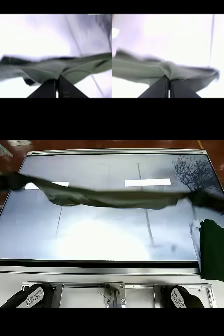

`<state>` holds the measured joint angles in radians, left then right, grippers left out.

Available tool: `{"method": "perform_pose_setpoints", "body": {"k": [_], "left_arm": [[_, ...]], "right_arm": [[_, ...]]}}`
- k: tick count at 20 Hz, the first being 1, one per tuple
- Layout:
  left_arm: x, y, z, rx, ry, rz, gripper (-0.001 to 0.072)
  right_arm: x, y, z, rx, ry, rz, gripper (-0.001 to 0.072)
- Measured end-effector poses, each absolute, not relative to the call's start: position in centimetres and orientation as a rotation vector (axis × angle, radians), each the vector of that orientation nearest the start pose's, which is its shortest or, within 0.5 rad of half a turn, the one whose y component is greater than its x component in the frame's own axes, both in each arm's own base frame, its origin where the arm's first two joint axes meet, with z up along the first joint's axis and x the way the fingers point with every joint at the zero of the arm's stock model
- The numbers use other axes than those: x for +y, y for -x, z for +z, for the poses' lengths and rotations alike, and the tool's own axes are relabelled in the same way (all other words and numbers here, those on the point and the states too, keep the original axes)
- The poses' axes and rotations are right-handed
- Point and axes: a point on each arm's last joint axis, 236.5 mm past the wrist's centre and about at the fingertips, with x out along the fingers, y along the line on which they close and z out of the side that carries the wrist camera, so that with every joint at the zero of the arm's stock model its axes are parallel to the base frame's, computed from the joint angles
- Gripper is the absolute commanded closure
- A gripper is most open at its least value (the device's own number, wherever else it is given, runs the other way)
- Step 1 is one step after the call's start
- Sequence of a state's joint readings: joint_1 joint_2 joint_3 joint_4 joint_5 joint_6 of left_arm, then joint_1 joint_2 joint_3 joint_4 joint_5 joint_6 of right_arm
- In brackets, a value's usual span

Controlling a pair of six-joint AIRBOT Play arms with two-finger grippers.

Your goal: Fold the shirts.

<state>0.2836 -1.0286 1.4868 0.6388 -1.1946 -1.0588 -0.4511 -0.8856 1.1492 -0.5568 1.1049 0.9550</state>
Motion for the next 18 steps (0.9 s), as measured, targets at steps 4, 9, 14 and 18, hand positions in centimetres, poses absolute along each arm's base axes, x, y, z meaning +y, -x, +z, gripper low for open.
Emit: {"method": "perform_pose_setpoints", "body": {"k": [4, 9, 14, 18], "left_arm": [[-7.6, -30.6, 50.2, -0.018, 0.043, -0.463, 0.0669], [-8.2, -19.6, 57.7, -0.233, -0.081, -0.314, 0.0669], [-7.4, -14.6, 56.5, -0.189, -0.11, -0.192, 0.0669], [-7.2, -13.5, 52.6, -0.029, -0.083, -0.17, 0.0669]], "right_arm": [[1.8, -31.7, 44.7, -0.031, -0.124, 0.262, 0.0652], [3.4, -22.6, 52.6, -0.199, -0.013, 0.138, 0.0652], [2.6, -17.9, 50.6, -0.086, 0.045, -0.005, 0.0652], [1.1, -16.7, 45.8, 0.12, 0.055, -0.088, 0.0652]]}}
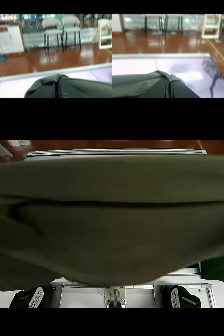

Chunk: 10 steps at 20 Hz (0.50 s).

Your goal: Fold the shirts.

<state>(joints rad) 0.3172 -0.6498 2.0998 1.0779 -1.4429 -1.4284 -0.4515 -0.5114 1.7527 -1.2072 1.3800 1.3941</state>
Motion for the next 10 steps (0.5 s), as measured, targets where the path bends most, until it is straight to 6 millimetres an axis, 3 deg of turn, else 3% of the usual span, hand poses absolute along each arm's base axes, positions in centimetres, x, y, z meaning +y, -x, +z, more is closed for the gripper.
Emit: {"method": "perform_pose_setpoints", "body": {"k": [2, 5, 8, 10], "left_arm": [[-7.0, -14.1, 49.3, 0.103, -0.064, -0.173, 0.0669], [-5.8, -17.0, 42.1, 0.376, -0.002, -0.186, 0.0669], [-4.3, -21.7, 35.5, 0.549, 0.069, -0.202, 0.0668], [-3.4, -26.2, 30.9, 0.626, 0.127, -0.227, 0.0668]], "right_arm": [[0.2, -16.9, 42.5, 0.267, 0.041, -0.108, 0.0652], [-1.4, -18.4, 35.4, 0.549, -0.02, -0.106, 0.0653], [-2.8, -21.4, 27.4, 0.789, -0.109, -0.07, 0.0653], [-3.0, -25.1, 22.9, 0.853, -0.173, -0.003, 0.0653]]}}
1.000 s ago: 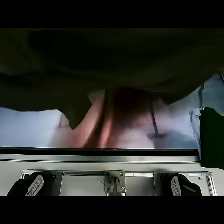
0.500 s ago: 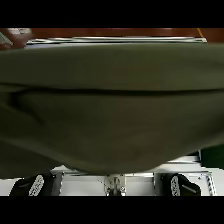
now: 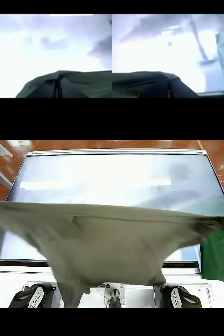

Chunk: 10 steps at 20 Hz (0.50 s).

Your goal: Fold the shirts.

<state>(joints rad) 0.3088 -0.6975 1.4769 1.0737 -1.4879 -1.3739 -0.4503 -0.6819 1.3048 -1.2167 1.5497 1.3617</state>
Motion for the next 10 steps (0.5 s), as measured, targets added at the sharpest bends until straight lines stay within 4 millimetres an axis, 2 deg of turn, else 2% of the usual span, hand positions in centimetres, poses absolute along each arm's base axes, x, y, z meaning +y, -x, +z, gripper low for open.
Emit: {"method": "perform_pose_setpoints", "body": {"k": [4, 7, 10], "left_arm": [[-3.3, -35.4, 22.1, 0.733, 0.206, -0.303, 0.0667], [-3.4, -41.7, 16.1, 0.78, 0.252, -0.315, 0.0667], [-3.1, -46.8, 11.3, 0.781, 0.326, -0.282, 0.0668]], "right_arm": [[-2.3, -35.3, 16.6, 0.814, -0.233, 0.124, 0.0653], [0.3, -43.4, 12.3, 0.738, -0.211, 0.167, 0.0653], [2.1, -49.7, 9.2, 0.623, -0.251, 0.121, 0.0653]]}}
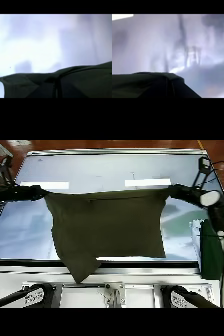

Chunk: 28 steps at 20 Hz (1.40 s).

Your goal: Fold the shirts.

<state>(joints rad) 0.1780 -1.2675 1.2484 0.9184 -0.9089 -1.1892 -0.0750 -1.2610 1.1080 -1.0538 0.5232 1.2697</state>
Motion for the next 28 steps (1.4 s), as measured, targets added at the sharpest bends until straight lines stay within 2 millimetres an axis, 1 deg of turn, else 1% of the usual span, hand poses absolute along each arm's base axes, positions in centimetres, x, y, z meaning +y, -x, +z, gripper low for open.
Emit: {"method": "perform_pose_setpoints", "body": {"k": [1, 2, 4, 7, 10, 13, 16, 19, 22, 24, 25, 26, 27, 28], "left_arm": [[-3.0, -48.2, 9.9, 0.773, 0.359, -0.267, 0.0667], [-2.9, -49.4, 8.7, 0.767, 0.39, -0.252, 0.0668], [-2.3, -51.4, 6.6, 0.753, 0.44, -0.215, 0.0667], [-2.0, -53.1, 3.4, 0.762, 0.477, -0.179, 0.0667], [-2.1, -53.5, 0.5, 0.802, 0.484, -0.171, 0.0667], [-3.1, -52.6, -1.5, 0.869, 0.449, -0.223, 0.0668], [-4.2, -50.4, -3.3, 0.976, 0.403, -0.3, 0.0668], [-4.6, -47.8, -4.8, 1.096, 0.375, -0.336, 0.0668], [-4.5, -45.9, -6.1, 1.196, 0.387, -0.326, 0.0668], [-4.7, -45.0, -6.8, 1.251, 0.414, -0.316, 0.0665], [-4.8, -44.5, -7.2, 1.278, 0.424, -0.313, 0.0629], [-5.0, -44.1, -7.5, 1.299, 0.432, -0.315, 0.0509], [-5.1, -43.7, -7.8, 1.321, 0.437, -0.317, 0.0351], [-5.3, -43.4, -7.8, 1.338, 0.447, -0.318, 0.0258]], "right_arm": [[2.4, -51.3, 8.1, 0.597, -0.27, 0.099, 0.0653], [2.6, -52.3, 6.8, 0.586, -0.284, 0.081, 0.0653], [2.8, -53.8, 4.3, 0.584, -0.303, 0.052, 0.0652], [2.8, -54.6, 1.2, 0.606, -0.318, 0.025, 0.0653], [2.8, -54.8, -0.7, 0.632, -0.329, 0.014, 0.0653], [2.5, -54.0, -2.3, 0.697, -0.349, 0.013, 0.0653], [1.8, -52.2, -4.3, 0.811, -0.382, 0.019, 0.0652], [1.8, -50.0, -6.0, 0.934, -0.412, 0.041, 0.0652], [2.6, -48.1, -7.0, 1.027, -0.43, 0.071, 0.0652], [2.8, -47.4, -7.3, 1.06, -0.444, 0.077, 0.0651], [3.0, -47.1, -7.4, 1.076, -0.446, 0.082, 0.0651], [3.1, -46.8, -7.6, 1.091, -0.449, 0.084, 0.0625], [3.2, -46.5, -7.7, 1.105, -0.451, 0.085, 0.045], [3.2, -46.3, -7.8, 1.117, -0.453, 0.085, 0.0225]]}}
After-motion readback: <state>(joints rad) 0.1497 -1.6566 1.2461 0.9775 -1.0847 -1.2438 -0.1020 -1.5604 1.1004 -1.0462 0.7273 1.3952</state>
